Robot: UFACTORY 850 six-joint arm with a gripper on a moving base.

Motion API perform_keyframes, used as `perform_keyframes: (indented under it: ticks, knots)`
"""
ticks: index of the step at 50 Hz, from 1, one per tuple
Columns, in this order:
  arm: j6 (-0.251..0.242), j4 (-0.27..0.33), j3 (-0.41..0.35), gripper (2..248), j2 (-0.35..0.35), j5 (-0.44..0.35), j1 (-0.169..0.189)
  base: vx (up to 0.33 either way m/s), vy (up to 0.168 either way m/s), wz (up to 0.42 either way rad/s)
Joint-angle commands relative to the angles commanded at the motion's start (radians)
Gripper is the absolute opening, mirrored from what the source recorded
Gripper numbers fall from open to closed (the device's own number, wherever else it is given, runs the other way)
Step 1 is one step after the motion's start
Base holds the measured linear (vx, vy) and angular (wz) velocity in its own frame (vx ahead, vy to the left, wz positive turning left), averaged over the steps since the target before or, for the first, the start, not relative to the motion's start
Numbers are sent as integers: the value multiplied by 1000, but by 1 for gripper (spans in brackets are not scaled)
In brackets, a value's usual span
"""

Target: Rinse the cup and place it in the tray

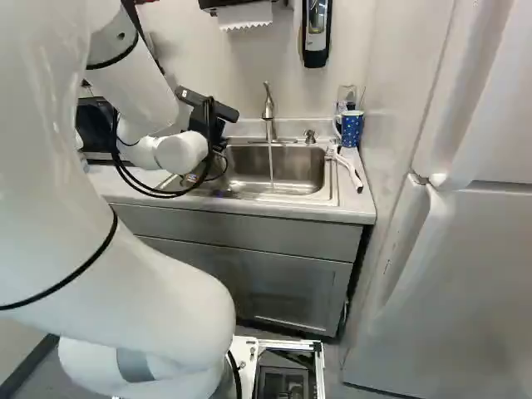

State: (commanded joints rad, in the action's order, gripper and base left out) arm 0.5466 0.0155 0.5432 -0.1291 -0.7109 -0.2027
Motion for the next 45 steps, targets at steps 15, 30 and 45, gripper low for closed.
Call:
perform_keyframes:
  ticks: [15,30,45]
  knots:
    - [158,0,0,124,0,0,0,0,0,0]
    - [315,0,0,124,0,0,0,0,0,0]
    - [473,0,0,124,0,0,0,0,0,0]
